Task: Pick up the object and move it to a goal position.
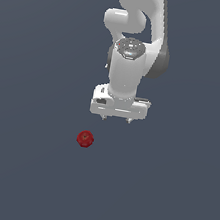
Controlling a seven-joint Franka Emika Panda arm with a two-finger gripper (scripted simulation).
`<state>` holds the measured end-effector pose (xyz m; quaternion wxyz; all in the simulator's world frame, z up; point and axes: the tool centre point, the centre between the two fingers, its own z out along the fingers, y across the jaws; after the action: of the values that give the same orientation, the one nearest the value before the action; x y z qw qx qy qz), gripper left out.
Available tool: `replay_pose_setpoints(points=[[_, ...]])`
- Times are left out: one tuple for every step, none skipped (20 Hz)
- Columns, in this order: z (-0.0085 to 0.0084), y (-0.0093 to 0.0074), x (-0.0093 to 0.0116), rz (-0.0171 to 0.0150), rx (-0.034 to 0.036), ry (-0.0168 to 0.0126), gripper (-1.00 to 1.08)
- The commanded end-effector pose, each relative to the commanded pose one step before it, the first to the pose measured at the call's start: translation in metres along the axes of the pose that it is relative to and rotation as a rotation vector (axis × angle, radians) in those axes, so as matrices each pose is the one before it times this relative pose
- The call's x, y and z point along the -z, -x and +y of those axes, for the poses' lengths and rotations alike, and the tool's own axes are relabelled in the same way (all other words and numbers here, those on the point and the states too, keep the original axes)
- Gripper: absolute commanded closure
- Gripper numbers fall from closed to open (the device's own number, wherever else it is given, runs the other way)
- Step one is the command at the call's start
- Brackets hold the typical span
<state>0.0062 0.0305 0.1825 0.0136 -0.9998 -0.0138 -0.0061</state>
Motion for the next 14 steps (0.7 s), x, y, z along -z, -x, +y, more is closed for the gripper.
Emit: replay_pose_setpoints(points=[[0.00001,0.0,0.0,0.0,0.0,0.0,-0.92],[0.00003,0.0,0.00023,0.0002,0.00041,0.00052,-0.92],[-0.00004,0.00002,0.00072,0.00066,0.00136,0.00172,-0.92],[0.0,0.00002,0.00117,0.00105,0.00218,0.00274,-0.92],[0.00001,0.00003,0.00163,0.00146,0.00304,0.00379,-0.92],[0.00002,0.00004,0.00208,0.00186,0.00392,0.00481,-0.92],[0.0,0.00006,0.0024,0.00215,0.00461,0.00551,-0.92],[0.0,0.00007,0.00203,0.0018,0.00402,0.0046,-0.92],[-0.00003,0.00006,0.00155,0.00137,0.00322,0.00347,-0.92],[-0.00008,0.00006,0.00108,0.00094,0.00242,0.00237,-0.92],[-0.00005,0.00005,0.00057,0.00048,0.00147,0.0012,-0.92],[0.00024,0.00002,0.00005,0.0,0.0,0.0,-0.92],[-0.00019,-0.00003,-0.00042,-0.00036,-0.00069,-0.00091,-0.92],[0.0002,-0.00012,-0.00053,-0.00035,-0.00244,-0.00077,-0.92]])
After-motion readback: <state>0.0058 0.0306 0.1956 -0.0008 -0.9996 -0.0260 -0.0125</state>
